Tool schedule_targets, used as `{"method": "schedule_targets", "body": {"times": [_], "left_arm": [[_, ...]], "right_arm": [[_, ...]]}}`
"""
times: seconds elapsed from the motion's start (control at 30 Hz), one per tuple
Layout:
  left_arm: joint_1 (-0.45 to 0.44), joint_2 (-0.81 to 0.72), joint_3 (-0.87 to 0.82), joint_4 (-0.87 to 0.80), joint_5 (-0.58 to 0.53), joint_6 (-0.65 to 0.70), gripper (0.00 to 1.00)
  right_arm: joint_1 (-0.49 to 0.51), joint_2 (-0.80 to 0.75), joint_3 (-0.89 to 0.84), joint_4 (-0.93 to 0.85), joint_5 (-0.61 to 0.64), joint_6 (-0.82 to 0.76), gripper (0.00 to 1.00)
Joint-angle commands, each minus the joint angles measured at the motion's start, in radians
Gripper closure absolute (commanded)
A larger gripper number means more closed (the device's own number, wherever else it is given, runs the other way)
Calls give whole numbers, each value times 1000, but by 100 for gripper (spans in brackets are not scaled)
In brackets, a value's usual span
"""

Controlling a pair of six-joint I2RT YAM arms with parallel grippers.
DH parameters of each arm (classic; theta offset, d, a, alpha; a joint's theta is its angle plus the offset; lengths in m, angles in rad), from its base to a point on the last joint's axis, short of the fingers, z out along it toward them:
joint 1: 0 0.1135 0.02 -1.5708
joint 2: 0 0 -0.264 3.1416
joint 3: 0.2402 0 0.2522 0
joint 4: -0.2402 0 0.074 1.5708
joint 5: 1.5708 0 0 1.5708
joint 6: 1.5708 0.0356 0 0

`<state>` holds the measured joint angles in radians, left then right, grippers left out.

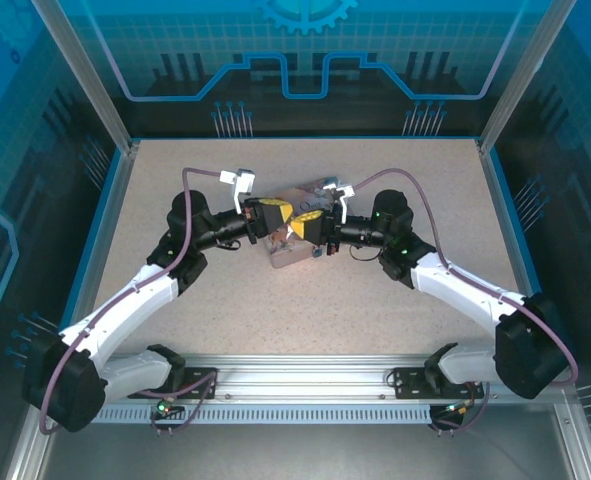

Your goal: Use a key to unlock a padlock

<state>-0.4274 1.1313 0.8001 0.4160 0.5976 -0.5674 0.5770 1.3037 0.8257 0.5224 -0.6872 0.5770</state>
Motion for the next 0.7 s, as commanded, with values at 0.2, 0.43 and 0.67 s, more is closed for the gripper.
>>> {"method": "schedule_targets", "body": {"times": [0.2,0.43,0.67], "left_arm": [[-2,-81,-10,-71,-98,61,32],[-2,-147,-65,-202,-194,82,25],[-102,-135,-234,-156,-300,-32,27]], "right_arm": [[-27,-67,-17,-161,53,-78,100],[-135,-172,-68,-433,125,-147,100],[-301,-183,-113,-579,132,-154,100]]}}
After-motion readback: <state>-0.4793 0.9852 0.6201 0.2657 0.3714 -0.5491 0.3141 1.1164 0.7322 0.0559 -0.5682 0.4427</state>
